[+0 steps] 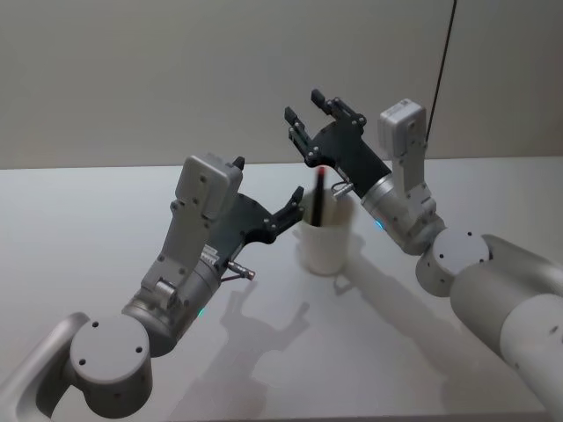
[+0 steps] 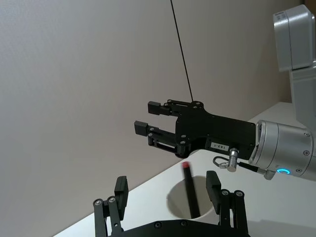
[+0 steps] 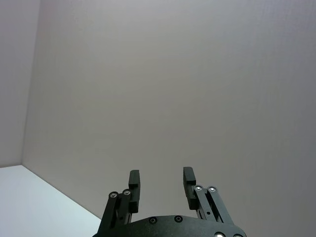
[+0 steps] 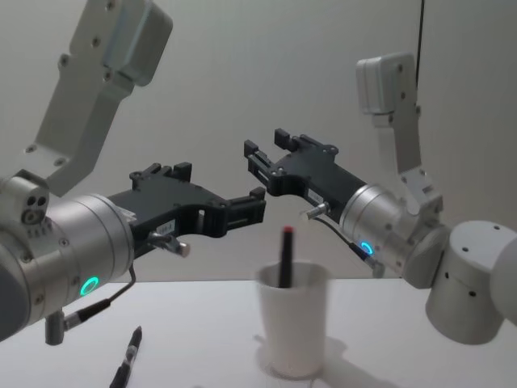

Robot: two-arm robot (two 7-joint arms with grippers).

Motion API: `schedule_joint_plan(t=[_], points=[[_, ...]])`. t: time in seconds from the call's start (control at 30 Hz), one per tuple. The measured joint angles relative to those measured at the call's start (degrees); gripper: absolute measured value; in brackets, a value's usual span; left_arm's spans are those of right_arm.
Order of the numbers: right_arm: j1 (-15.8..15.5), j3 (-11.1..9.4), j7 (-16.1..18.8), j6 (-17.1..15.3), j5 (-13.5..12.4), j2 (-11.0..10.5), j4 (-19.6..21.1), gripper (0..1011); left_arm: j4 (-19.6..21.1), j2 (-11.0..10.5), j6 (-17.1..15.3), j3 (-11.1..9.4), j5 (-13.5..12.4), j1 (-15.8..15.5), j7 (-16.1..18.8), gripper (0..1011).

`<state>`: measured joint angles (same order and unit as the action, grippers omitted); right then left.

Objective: Place the pen into the pen holder.

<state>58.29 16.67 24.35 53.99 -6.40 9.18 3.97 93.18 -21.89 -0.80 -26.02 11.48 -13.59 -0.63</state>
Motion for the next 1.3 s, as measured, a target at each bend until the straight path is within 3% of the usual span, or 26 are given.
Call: schedule_joint_plan(t=[0.17, 0.57, 0.97, 1.3], points=[[0.1, -0.4, -0.4, 0.0, 0.1, -0.1, 0.0, 649, 0.0, 0.0, 0.0, 0.0, 0.0, 0.0, 0.0, 1004], [0.5, -1.3, -0.6, 0.5, 0.2, -0.1, 0.0, 989, 0.0, 0.0, 0.0, 0.0, 0.0, 0.0, 0.0, 1004], [0.7, -2.6, -0.4, 0.8, -0.2, -0.2, 0.0, 1001, 0.0, 0.0, 0.0, 0.0, 0.0, 0.0, 0.0, 1004], [1.2, -4.8, -2.0, -0.9, -1.7, -0.1, 0.1, 1001, 0.0, 0.0, 0.0, 0.0, 0.0, 0.0, 0.0, 1004]])
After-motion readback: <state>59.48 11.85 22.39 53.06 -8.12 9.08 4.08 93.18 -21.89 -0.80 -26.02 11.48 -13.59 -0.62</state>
